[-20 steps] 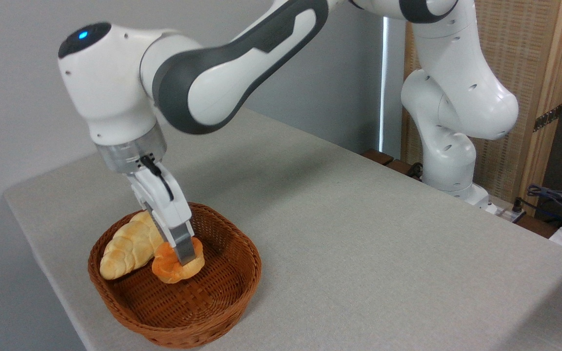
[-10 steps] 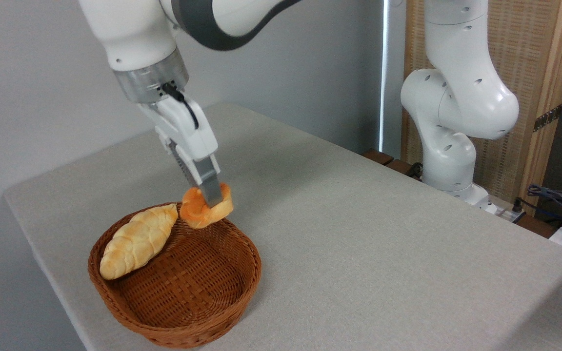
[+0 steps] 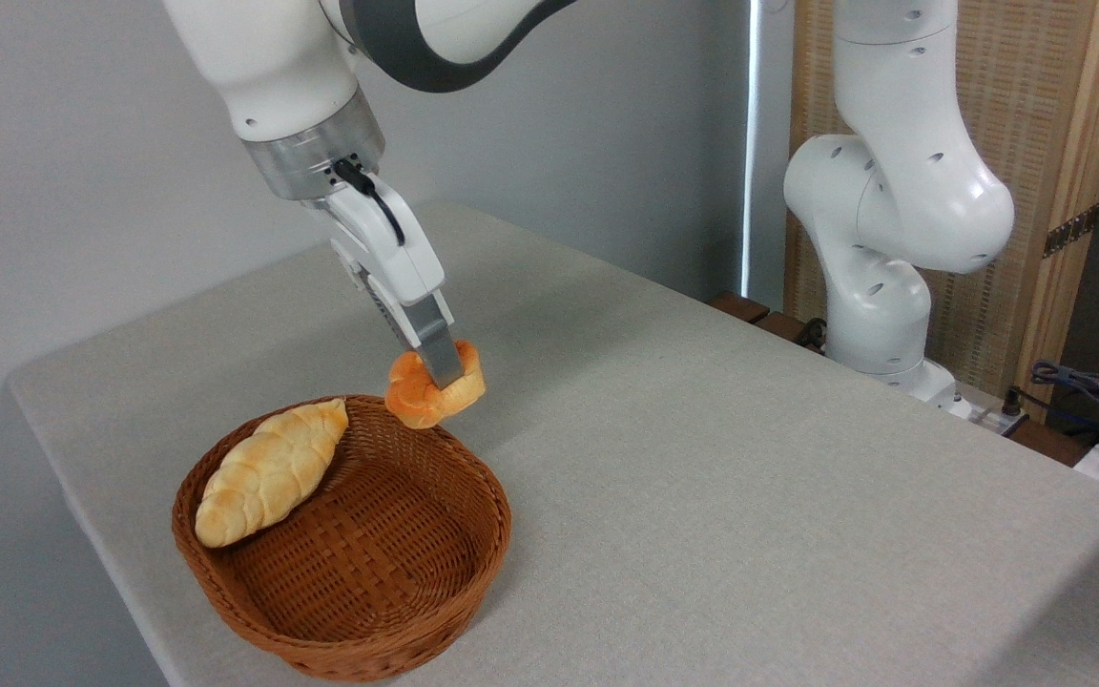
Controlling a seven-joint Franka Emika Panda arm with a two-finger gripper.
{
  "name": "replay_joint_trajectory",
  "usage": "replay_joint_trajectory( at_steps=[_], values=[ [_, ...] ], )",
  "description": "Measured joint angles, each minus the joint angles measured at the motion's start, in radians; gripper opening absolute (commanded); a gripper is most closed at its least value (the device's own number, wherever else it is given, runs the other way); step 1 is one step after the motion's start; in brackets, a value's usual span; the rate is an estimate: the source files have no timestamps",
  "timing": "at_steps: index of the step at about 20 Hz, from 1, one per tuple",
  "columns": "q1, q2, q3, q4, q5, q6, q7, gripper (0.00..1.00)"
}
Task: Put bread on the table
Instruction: 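Lift the orange bun up out of the basket, then carry the bun away from the basket and lower it onto the table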
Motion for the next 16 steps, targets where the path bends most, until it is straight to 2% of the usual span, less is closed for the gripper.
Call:
replay_joint_trajectory(
  at_steps=[8,13,16],
  values=[
    [-0.037,-0.076,-0.002,-0.127,-0.002,0.030,0.009,0.40],
    [-0.102,-0.088,-0.004,-0.206,-0.002,0.124,0.009,0.41],
    [-0.121,-0.098,-0.009,-0.252,-0.003,0.138,0.009,0.42]
  ],
)
